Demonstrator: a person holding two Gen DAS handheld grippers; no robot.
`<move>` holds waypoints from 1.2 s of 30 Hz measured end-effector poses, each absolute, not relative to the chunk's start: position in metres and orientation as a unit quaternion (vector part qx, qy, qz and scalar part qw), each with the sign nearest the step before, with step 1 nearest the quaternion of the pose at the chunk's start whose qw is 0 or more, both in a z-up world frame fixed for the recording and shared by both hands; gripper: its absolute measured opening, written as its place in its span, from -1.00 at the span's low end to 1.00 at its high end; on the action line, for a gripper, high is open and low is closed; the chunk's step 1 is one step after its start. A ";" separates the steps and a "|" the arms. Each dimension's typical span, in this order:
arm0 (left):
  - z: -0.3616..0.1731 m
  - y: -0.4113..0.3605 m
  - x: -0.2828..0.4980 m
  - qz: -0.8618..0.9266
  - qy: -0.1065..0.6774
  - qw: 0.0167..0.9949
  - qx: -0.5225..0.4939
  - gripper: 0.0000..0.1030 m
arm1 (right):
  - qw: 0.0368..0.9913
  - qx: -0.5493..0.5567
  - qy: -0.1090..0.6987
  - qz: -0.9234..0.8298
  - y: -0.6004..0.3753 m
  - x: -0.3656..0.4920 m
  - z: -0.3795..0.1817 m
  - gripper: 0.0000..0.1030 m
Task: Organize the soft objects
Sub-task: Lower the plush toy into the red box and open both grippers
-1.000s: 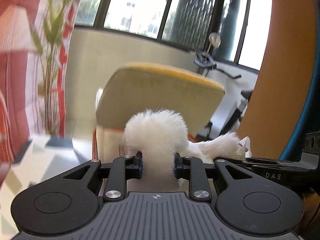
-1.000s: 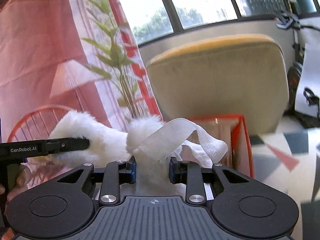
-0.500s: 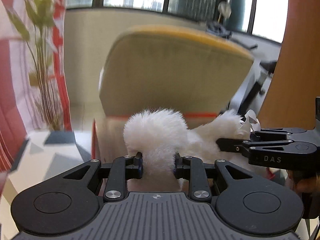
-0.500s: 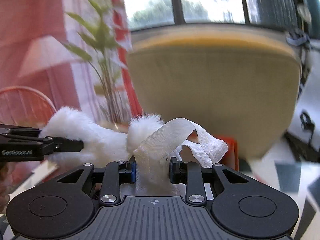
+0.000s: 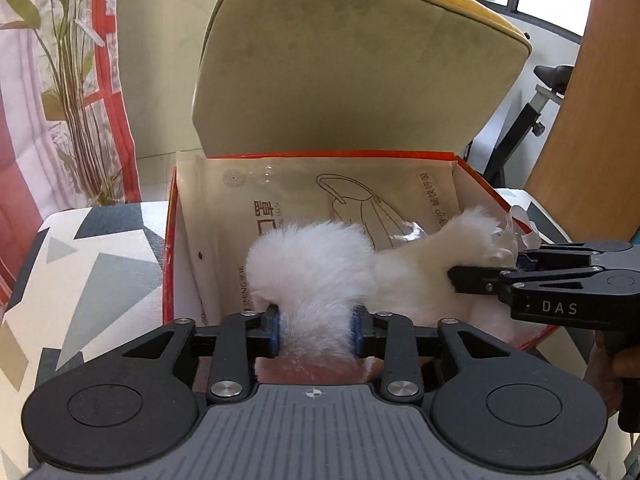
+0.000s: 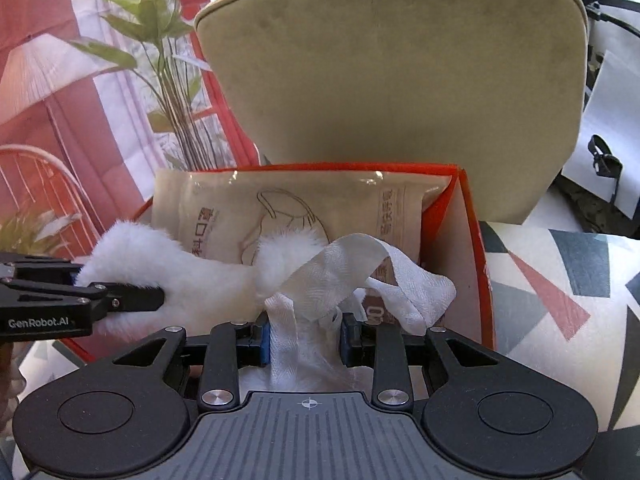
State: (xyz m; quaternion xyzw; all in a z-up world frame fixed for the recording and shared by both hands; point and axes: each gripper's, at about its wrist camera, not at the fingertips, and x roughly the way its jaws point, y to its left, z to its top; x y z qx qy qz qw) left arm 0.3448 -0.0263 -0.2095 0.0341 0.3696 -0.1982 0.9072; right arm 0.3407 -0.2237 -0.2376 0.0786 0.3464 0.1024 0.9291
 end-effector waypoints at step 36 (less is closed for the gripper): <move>-0.177 -0.003 0.279 -0.169 0.297 0.940 0.021 0.83 | 0.970 0.059 0.231 0.052 -0.241 0.246 -0.209 0.95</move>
